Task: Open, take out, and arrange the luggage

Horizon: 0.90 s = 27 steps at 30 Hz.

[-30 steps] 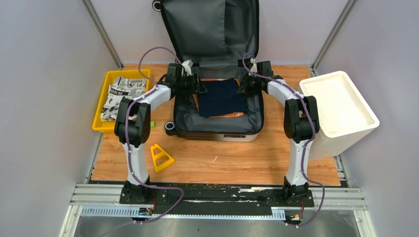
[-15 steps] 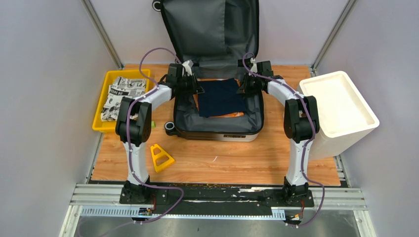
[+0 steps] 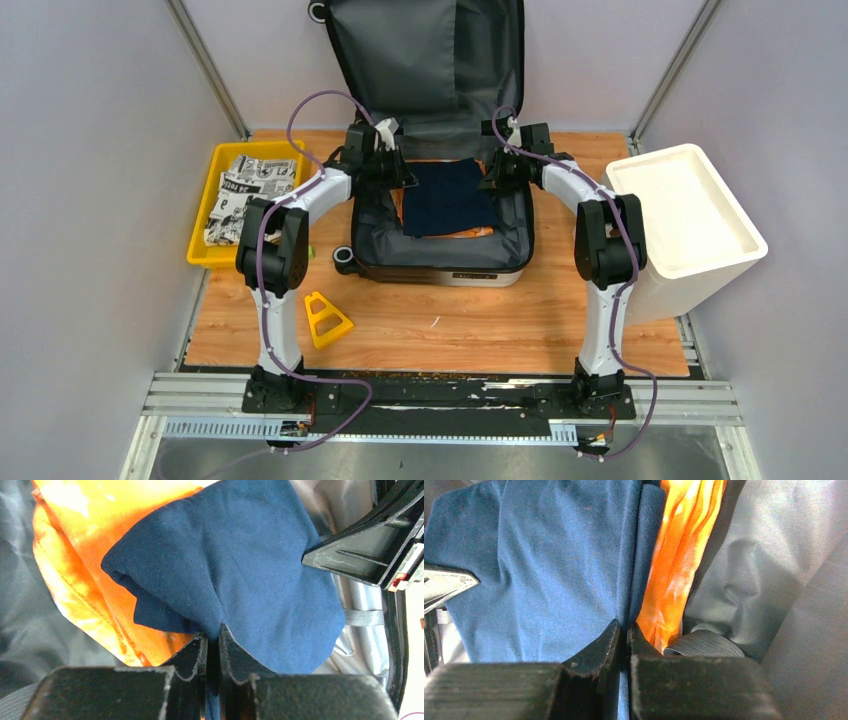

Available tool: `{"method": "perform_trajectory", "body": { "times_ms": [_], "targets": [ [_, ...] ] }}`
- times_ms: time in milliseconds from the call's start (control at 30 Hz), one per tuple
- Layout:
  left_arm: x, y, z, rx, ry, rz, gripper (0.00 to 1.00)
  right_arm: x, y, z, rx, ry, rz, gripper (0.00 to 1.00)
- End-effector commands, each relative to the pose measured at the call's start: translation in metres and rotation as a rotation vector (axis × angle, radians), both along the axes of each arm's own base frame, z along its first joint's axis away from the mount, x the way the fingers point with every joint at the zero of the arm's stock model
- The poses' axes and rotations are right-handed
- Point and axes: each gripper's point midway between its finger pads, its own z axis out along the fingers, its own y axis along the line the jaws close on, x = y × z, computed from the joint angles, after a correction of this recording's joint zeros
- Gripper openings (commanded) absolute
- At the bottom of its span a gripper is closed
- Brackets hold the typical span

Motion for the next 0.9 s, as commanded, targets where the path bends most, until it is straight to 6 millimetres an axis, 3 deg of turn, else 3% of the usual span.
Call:
{"method": "perform_trajectory", "body": {
  "times_ms": [0,100,233,433,867],
  "targets": [
    [0.003,-0.007,0.040,-0.005,-0.087,-0.032,0.09,0.005,0.004,0.036,0.061,-0.068,0.003,0.00],
    [0.004,-0.005,0.052,0.012,-0.104,-0.027,0.00,0.001,0.010,0.058,0.089,-0.098,0.004,0.00],
    [0.002,-0.001,0.069,0.033,-0.109,-0.016,0.00,0.000,0.015,0.078,0.115,-0.129,0.001,0.00],
    [0.001,0.007,0.083,0.072,-0.122,0.006,0.00,-0.001,0.017,0.066,0.117,-0.107,0.004,0.00],
    [0.002,0.016,0.070,0.132,-0.093,0.027,0.00,-0.002,0.018,0.075,0.127,-0.129,0.007,0.00]
  ]
}}
